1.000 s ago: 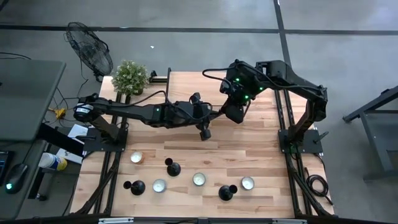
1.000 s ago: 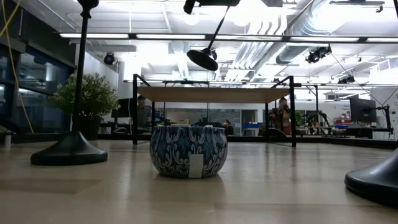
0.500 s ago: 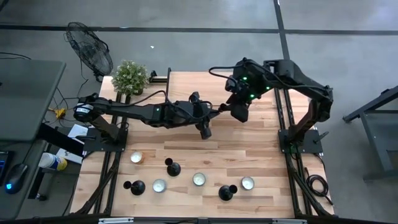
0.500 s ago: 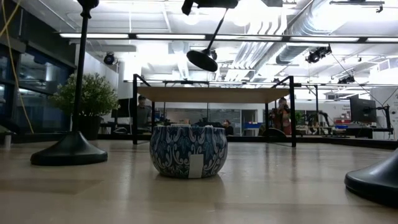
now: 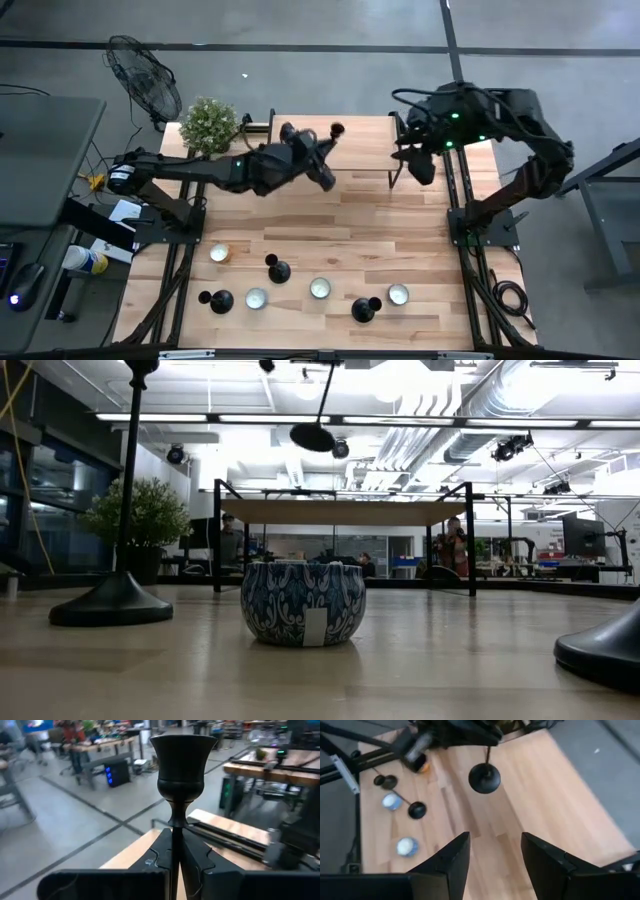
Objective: Pick & Place candle stick holders
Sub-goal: Put the black candle holder on the shelf
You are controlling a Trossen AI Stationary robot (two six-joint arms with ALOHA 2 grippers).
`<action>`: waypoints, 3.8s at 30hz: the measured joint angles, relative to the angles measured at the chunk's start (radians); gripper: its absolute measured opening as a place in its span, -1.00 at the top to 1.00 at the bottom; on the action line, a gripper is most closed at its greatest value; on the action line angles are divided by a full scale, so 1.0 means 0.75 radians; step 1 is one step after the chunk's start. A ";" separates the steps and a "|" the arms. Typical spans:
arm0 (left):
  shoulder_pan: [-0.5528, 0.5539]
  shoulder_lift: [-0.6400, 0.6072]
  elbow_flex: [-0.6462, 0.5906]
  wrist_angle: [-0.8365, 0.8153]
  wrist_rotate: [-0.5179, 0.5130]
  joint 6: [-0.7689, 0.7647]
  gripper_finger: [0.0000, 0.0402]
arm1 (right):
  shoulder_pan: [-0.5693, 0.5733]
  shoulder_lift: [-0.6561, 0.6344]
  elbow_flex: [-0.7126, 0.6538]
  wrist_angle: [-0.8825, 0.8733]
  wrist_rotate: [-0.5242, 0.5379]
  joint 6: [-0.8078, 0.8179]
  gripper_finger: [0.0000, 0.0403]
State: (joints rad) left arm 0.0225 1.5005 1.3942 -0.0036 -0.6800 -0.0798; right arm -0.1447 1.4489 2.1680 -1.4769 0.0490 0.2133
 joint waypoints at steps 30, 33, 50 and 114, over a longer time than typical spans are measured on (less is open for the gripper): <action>0.476 0.013 -0.226 0.400 -0.233 -0.044 0.96 | 0.082 -0.723 -1.045 0.583 0.155 -0.099 0.16; 0.482 0.013 -0.263 0.400 -0.290 -0.076 0.96 | 0.082 -0.722 -1.082 0.625 0.151 -0.131 0.16; 0.619 0.027 -0.331 0.440 -0.238 -0.115 0.96 | 0.082 -0.720 -1.114 0.764 0.150 -0.196 0.16; 0.571 0.028 -0.332 0.131 -0.321 -0.176 0.79 | 0.082 -0.720 -1.114 0.762 0.151 -0.177 0.16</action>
State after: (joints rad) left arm 0.4507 1.5219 1.1454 0.0944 -0.9207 -0.2115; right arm -0.0832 0.9092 1.3323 -0.9054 0.1623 0.0807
